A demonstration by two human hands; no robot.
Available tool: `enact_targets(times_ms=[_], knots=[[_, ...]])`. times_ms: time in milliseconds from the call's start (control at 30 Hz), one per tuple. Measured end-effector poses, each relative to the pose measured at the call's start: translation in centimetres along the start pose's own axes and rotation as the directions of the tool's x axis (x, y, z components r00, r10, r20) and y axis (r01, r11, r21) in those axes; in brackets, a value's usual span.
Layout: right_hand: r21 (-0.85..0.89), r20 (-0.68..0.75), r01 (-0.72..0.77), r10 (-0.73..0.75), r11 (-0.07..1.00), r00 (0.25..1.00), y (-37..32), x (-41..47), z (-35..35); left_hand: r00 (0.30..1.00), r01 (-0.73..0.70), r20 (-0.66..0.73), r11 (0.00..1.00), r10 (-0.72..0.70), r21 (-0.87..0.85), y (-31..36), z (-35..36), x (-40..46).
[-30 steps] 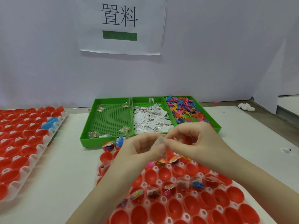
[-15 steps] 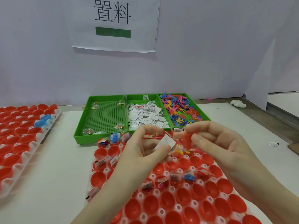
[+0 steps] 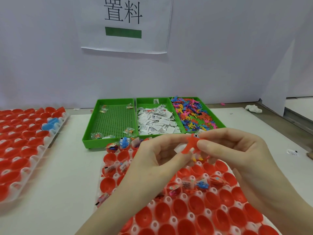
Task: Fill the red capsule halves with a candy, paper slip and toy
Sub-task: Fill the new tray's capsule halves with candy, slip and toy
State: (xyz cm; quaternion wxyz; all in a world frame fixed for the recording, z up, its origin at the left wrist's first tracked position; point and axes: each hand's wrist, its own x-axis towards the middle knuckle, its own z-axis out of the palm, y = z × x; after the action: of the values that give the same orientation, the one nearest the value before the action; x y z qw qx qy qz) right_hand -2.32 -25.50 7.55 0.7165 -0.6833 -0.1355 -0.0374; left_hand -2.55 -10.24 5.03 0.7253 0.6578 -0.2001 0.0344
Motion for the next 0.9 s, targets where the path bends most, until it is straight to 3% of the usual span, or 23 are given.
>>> enact_targets(times_ms=[300, 500, 633, 733, 900], knots=[[-0.139, 0.042, -0.021, 0.027, 0.99, 0.999, -0.1, 0.5, -0.4, 0.999, 0.001, 0.033, 0.999, -0.003, 0.052, -0.2, 0.0, -0.2], [-0.235, 0.133, -0.062, 0.095, 0.97, 0.987, -0.7, 0.9, -1.7, 0.998, -0.027, -0.058, 0.994, 0.033, 0.103, -0.6, 1.2, 0.4], [-0.256, 0.098, -0.044, 0.071, 0.966, 0.993, -0.9, 0.9, -2.8, 0.999, -0.022, -0.038, 0.969, 0.032, 0.246, -0.9, 2.6, 1.8], [-0.268, 0.036, -0.074, 0.087, 0.961, 0.996, -0.5, 1.1, -4.4, 0.999, -0.007, 0.034, 0.898, -0.009, 0.441, -1.1, 3.8, 2.9], [-0.427, -0.126, -0.251, 0.218, 0.869, 0.968, 2.4, 1.1, -8.1, 0.982, -0.032, 0.142, 0.637, -0.122, 0.77, -2.1, 4.0, 3.1]])
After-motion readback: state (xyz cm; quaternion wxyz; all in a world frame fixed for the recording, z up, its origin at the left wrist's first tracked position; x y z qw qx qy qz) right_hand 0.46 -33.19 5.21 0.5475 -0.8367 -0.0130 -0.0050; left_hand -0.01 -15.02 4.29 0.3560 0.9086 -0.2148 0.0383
